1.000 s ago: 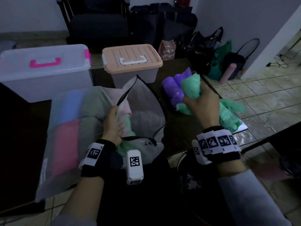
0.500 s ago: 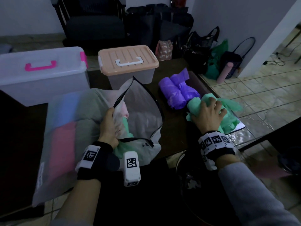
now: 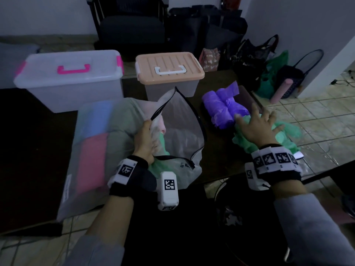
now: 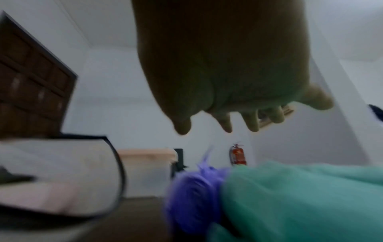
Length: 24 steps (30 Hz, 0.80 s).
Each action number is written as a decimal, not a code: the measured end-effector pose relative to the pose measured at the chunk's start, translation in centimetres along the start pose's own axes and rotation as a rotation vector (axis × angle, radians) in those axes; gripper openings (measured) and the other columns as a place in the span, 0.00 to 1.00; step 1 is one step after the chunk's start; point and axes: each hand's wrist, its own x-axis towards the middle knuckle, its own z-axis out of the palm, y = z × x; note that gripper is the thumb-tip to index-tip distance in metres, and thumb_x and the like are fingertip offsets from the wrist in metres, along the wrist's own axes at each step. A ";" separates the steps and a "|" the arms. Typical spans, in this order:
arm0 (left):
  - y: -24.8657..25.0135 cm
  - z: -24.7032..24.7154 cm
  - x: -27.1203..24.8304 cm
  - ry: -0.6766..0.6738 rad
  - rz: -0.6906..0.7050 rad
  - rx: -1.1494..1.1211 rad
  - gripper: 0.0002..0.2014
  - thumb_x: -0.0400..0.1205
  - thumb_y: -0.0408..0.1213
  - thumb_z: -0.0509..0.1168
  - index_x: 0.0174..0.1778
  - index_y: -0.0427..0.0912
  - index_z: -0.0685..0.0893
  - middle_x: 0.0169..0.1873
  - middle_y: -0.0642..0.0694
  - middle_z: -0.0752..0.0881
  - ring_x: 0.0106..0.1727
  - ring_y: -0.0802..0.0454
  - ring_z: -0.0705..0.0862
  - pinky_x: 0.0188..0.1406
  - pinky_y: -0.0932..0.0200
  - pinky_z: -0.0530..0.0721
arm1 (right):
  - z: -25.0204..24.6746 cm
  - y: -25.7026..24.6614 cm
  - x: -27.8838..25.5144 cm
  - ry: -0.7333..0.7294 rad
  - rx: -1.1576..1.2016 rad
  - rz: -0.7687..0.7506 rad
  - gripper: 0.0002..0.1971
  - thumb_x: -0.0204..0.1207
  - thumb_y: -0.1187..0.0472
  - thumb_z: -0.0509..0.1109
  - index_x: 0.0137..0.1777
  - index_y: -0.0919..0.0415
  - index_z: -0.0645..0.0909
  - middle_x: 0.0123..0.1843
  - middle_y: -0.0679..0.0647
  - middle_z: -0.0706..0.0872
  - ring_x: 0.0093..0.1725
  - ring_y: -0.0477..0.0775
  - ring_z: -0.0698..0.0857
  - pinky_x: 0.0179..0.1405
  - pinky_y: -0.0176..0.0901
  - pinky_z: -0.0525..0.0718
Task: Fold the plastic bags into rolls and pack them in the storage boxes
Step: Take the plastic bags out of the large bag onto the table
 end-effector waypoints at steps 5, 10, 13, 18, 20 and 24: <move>1.5 -0.9 -0.4 0.002 0.147 0.183 0.17 0.82 0.52 0.55 0.41 0.43 0.81 0.40 0.43 0.83 0.37 0.47 0.81 0.34 0.56 0.78 | 0.4 -6.8 -4.6 -0.101 0.729 -0.122 0.16 0.84 0.53 0.57 0.49 0.63 0.81 0.45 0.58 0.82 0.46 0.55 0.80 0.49 0.48 0.76; 3.3 -4.0 -0.4 0.104 0.334 0.490 0.21 0.84 0.54 0.49 0.44 0.43 0.82 0.54 0.34 0.85 0.56 0.37 0.83 0.62 0.41 0.79 | 5.1 -11.5 -8.7 -0.620 1.049 0.067 0.14 0.85 0.64 0.57 0.38 0.61 0.78 0.33 0.55 0.79 0.31 0.49 0.78 0.26 0.31 0.79; 3.2 -5.1 -0.5 0.051 0.289 0.448 0.20 0.79 0.55 0.54 0.39 0.44 0.82 0.49 0.36 0.87 0.53 0.38 0.84 0.61 0.38 0.81 | 7.5 -12.1 -8.9 -0.663 0.872 0.080 0.11 0.81 0.65 0.60 0.37 0.59 0.76 0.36 0.54 0.77 0.33 0.48 0.76 0.38 0.39 0.77; 3.0 -5.5 -0.6 0.013 0.274 0.364 0.17 0.83 0.51 0.56 0.40 0.45 0.84 0.48 0.39 0.87 0.55 0.40 0.85 0.61 0.43 0.82 | 8.2 -13.0 -9.3 -0.777 0.713 0.159 0.24 0.78 0.50 0.68 0.66 0.68 0.74 0.51 0.59 0.80 0.47 0.56 0.81 0.44 0.44 0.79; 2.9 -5.6 -0.7 0.021 0.294 0.375 0.17 0.82 0.54 0.56 0.40 0.48 0.84 0.50 0.39 0.87 0.55 0.41 0.85 0.63 0.39 0.80 | 8.1 -13.4 -9.4 -0.810 0.654 0.120 0.27 0.76 0.49 0.69 0.68 0.67 0.72 0.57 0.60 0.81 0.54 0.58 0.82 0.50 0.45 0.81; 2.8 -5.4 -1.1 0.081 0.338 0.428 0.17 0.83 0.52 0.56 0.36 0.49 0.82 0.49 0.41 0.87 0.54 0.42 0.84 0.61 0.42 0.80 | 8.1 -13.8 -9.3 -0.782 0.508 -0.028 0.26 0.77 0.51 0.67 0.68 0.70 0.73 0.61 0.63 0.81 0.55 0.58 0.81 0.52 0.45 0.80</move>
